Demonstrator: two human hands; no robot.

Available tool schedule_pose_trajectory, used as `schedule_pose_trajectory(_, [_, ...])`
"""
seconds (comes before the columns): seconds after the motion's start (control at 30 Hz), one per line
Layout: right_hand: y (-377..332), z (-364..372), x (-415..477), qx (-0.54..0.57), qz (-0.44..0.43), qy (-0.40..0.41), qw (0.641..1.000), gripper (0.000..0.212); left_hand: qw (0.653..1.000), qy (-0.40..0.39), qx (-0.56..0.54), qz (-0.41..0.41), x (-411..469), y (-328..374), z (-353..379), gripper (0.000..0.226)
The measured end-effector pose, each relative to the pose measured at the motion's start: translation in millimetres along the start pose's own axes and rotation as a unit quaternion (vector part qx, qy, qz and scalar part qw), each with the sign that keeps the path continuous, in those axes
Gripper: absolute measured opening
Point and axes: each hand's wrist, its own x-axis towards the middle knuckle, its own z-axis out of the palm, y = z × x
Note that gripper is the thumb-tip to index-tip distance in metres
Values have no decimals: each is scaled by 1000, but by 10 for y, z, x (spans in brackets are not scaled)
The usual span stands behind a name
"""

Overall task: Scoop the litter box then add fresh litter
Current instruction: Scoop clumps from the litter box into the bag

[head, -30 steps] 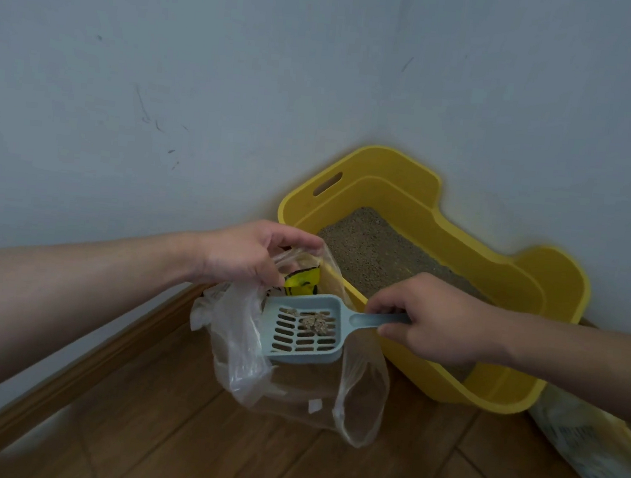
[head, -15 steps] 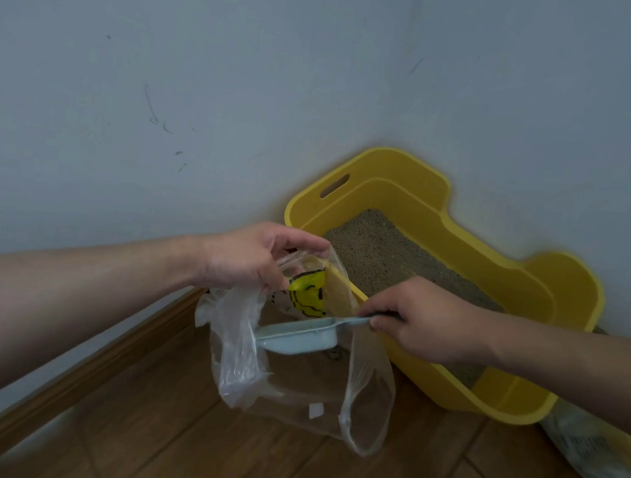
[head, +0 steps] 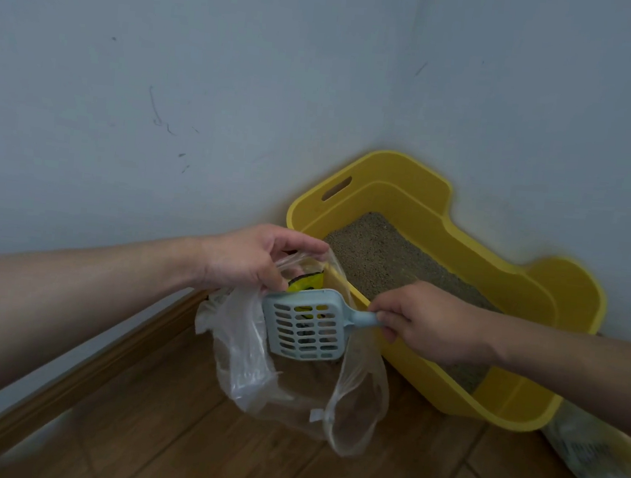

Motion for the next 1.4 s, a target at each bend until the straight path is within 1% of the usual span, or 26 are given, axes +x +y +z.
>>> schedule_pose_trajectory(0.1, [1, -6, -10, 1, 3, 1, 1000, 31, 1000, 0, 4, -2, 0, 5, 2, 80])
schedule_pose_trajectory(0.33, [8, -7, -23, 5, 0, 0, 1000, 32, 1000, -1, 1, -5, 12, -10, -12, 77])
schedule_pose_trajectory(0.47, [34, 0, -54, 11, 5, 7, 1000, 29, 1000, 1, -9, -4, 13, -21, -11, 76])
schedule_pose_trajectory(0.67, [151, 23, -181, 89, 0, 37, 995, 11, 999, 20, -47, 0, 33, -55, -21, 72])
schedule_pose_trajectory(0.83, [218, 5, -305, 134, -14, 46, 990, 19, 999, 27, -37, -3, 53, -1, 21, 70])
schedule_pose_trajectory(0.93, [265, -31, -371, 145, -22, 66, 987, 24, 999, 24, -37, -2, 78, 18, 33, 70])
schedule_pose_trajectory(1.1, [321, -81, -471, 166, -19, 99, 981, 23, 998, 37, -43, 0, 126, -1, 10, 69])
schedule_pose_trajectory(1.3, [414, -100, -445, 185, 37, 179, 966, 20, 999, 26, -26, 18, 167, -16, -4, 74])
schedule_pose_trajectory(1.4, [447, -57, -364, 206, 67, 204, 955, 17, 999, 21, -39, 14, 223, -36, 7, 75])
